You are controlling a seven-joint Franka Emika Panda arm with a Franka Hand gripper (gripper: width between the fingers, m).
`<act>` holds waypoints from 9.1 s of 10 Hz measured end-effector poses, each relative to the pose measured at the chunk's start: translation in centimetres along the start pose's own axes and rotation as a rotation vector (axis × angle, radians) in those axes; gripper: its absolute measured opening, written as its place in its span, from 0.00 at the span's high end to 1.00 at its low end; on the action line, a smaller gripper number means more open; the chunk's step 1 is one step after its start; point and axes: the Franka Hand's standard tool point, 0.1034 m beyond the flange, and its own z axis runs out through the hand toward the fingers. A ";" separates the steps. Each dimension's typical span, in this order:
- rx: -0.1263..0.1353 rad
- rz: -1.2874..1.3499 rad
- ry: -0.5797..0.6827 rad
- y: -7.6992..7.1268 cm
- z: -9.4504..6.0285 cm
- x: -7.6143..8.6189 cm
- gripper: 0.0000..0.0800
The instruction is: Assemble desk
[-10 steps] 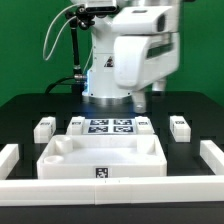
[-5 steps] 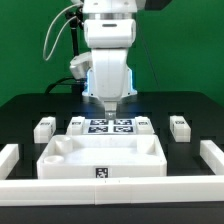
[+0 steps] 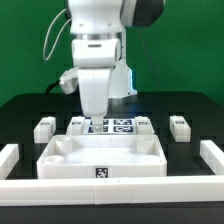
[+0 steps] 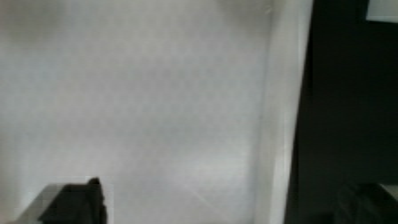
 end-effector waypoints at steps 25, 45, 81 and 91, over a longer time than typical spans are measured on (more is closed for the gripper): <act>-0.012 0.090 0.002 1.9 3.2 11.9 0.93; 0.049 0.104 -0.049 2.6 1.6 12.0 0.19; 0.694 1.378 -0.778 -7.6 3.7 18.8 0.22; 0.727 1.386 -0.763 -5.6 0.1 18.6 0.64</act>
Offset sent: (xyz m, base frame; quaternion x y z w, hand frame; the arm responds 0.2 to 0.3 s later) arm 0.0065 0.0326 -0.0153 -0.1193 -0.0117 0.0303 0.9923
